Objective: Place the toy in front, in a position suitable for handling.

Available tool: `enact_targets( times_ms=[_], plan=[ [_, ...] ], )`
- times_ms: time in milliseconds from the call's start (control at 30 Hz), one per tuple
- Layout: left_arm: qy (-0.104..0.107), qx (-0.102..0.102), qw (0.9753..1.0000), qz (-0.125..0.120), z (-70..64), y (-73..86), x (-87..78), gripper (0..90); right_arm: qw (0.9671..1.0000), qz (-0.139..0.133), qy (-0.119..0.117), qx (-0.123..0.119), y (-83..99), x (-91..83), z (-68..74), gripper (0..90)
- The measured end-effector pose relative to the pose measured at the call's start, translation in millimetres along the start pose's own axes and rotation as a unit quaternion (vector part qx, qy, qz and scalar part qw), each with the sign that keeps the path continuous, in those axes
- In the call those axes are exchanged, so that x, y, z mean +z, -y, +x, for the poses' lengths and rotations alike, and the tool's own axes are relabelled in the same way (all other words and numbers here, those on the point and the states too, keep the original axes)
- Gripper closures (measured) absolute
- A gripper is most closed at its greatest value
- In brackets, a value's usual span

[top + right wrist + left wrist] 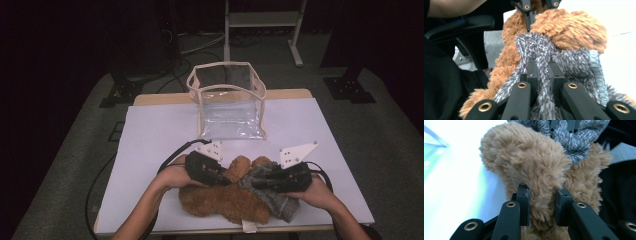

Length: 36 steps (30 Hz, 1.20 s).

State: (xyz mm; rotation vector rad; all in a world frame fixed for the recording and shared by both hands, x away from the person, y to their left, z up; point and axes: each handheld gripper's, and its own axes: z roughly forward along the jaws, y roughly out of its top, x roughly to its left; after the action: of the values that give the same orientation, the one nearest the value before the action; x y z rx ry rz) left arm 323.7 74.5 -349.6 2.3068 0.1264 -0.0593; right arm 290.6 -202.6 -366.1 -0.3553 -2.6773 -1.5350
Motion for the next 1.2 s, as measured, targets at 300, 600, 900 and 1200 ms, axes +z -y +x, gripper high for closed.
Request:
enact_targets(
  times_ms=[300,600,900,1200],
  plan=[
    [-0.06,0.004,0.9973,-0.042,25.2,-29.2,-16.4,72.8,0.999,0.001,0.044,0.004,-30.9,-20.5,-37.3,81.5],
    [-0.104,0.022,0.9934,-0.042,37.4,-38.3,-22.5,71.6,0.998,-0.002,0.063,0.006,-54.4,-23.9,-65.7,81.5],
    [-0.07,-0.003,0.9975,-0.01,10.0,6.1,-20.6,54.9,0.9987,0.047,0.002,-0.021,-28.9,25.9,-34.9,81.9],
    [-0.071,0.005,0.9959,0.056,-8.3,29.3,-18.2,41.7,0.9939,0.078,-0.003,-0.078,-27.9,43.5,5.1,81.9]
  ],
)
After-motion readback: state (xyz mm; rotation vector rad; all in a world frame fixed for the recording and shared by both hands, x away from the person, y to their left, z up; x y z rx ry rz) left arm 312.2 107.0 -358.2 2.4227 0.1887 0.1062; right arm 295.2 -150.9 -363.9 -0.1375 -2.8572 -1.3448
